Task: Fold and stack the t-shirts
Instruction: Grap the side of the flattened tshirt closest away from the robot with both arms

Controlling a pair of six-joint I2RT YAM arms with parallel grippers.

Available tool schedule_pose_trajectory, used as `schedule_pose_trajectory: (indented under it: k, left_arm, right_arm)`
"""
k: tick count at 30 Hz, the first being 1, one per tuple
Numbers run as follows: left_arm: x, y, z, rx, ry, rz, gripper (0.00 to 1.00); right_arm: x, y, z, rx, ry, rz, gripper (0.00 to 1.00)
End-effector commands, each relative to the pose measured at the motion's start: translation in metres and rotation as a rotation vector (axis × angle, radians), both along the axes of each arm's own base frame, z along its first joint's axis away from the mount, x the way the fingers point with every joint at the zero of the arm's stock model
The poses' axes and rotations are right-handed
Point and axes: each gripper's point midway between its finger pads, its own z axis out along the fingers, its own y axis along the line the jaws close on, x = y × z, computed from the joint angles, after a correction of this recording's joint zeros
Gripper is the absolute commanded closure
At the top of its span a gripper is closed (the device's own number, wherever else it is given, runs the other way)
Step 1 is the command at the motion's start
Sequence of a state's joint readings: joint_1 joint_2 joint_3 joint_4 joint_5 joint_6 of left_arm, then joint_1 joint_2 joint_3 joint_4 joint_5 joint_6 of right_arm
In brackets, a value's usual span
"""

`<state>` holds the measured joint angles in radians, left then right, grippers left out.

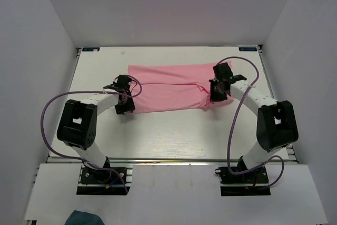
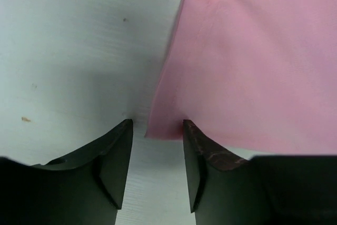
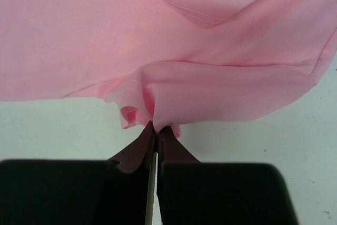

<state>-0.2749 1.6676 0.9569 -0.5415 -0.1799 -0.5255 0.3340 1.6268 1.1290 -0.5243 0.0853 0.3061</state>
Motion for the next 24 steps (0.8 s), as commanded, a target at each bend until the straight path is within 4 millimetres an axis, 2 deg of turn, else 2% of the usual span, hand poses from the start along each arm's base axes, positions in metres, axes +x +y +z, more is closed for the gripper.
schedule_pose_trajectory:
  k: [1, 2, 4, 6, 7, 13, 15, 19, 20, 21, 23, 24]
  left_arm:
    - [0.014, -0.003, 0.001, -0.027, -0.056, 0.016, 0.48]
    - [0.017, -0.004, -0.001, -0.026, -0.053, 0.016, 0.51]
    - [0.024, -0.004, -0.002, -0.009, -0.044, 0.009, 0.73]
    - [0.027, -0.005, 0.003, -0.009, -0.046, 0.009, 1.0]
    - [0.027, -0.004, 0.003, -0.005, -0.045, -0.001, 1.0]
    - [0.037, -0.013, 0.044, -0.061, -0.181, -0.059, 1.0]
    - [0.048, -0.019, 0.06, -0.083, -0.228, -0.077, 1.0]
    - [0.069, -0.031, 0.072, -0.113, -0.247, -0.109, 1.0]
    - [0.072, -0.031, 0.066, -0.108, -0.225, -0.108, 1.0]
    - [0.084, -0.033, 0.075, -0.106, -0.253, -0.104, 1.0]
    - [0.095, -0.032, 0.082, -0.113, -0.266, -0.085, 1.0]
    - [0.099, -0.033, 0.079, -0.111, -0.26, -0.084, 1.0]
  right_arm:
    - [-0.004, -0.001, -0.002, 0.002, 0.012, 0.014, 1.0]
    - [-0.004, -0.001, -0.002, 0.002, 0.012, 0.015, 1.0]
    - [-0.004, -0.002, -0.002, -0.001, 0.011, 0.014, 1.0]
    - [-0.003, 0.0, -0.001, -0.002, 0.006, 0.015, 1.0]
    - [-0.004, -0.002, -0.001, -0.002, 0.007, 0.012, 1.0]
    - [0.009, -0.005, 0.014, -0.021, -0.046, 0.004, 1.0]
    - [0.017, -0.011, 0.021, -0.04, -0.074, -0.015, 1.0]
    - [0.028, -0.019, 0.026, -0.055, -0.096, -0.052, 1.0]
    - [0.033, -0.02, 0.03, -0.05, -0.105, -0.066, 1.0]
    - [0.039, -0.021, 0.035, -0.043, -0.124, -0.074, 1.0]
    - [0.047, -0.024, 0.036, -0.033, -0.131, -0.09, 1.0]
    - [0.052, -0.025, 0.038, -0.029, -0.136, -0.098, 1.0]
